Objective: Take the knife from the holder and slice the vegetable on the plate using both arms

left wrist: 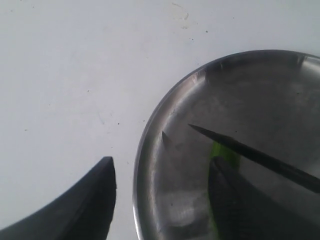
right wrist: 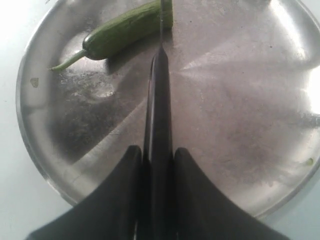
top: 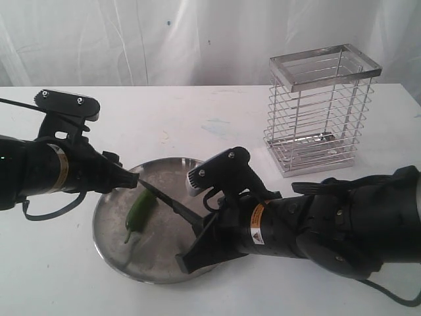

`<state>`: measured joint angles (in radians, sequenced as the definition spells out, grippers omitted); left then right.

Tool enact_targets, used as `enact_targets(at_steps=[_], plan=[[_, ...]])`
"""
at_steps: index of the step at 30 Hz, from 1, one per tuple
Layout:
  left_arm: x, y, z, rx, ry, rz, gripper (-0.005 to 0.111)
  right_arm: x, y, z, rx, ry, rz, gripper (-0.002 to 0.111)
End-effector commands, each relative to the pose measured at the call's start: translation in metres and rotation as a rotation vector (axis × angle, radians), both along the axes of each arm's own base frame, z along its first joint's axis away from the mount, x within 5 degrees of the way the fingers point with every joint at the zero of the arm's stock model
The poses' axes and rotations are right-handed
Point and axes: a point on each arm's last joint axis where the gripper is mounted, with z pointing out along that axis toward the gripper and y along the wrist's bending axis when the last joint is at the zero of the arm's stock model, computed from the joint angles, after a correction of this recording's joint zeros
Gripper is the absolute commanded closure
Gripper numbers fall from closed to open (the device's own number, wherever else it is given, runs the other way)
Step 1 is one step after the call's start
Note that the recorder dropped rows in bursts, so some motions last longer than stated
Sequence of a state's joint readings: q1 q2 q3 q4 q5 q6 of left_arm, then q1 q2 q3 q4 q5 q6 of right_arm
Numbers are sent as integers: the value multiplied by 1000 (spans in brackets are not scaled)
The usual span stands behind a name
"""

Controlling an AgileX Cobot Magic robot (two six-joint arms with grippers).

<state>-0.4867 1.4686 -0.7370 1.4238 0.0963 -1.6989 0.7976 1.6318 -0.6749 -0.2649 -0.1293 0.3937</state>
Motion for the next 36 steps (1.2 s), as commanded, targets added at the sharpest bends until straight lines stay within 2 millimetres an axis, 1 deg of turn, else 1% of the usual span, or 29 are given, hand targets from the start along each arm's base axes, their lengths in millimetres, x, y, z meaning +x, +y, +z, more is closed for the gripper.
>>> enact_targets(at_steps=[1,6,28,32,34,35,36], plan=[[5,-3,9,-19,-31,5,48,1,3,3,38,-10,-6,108],[5,-3,10,-17,-32,3,48,3,4,5,90,-7,-42,108],[5,-3,10,-14,-32,0,48,2,1,2,44,7,-36,108],[6,-2,9,-31,-29,27,48,2,1,2,42,8,-36,108],[8,-3,6,-27,-21,28,50,2,1,2,42,8,-36,108],[10,-5,5,-27,-18,26,54,2,1,2,42,8,-36,108],[13,-7,4,-31,-12,18,61,2,1,1,39,11,-36,108]])
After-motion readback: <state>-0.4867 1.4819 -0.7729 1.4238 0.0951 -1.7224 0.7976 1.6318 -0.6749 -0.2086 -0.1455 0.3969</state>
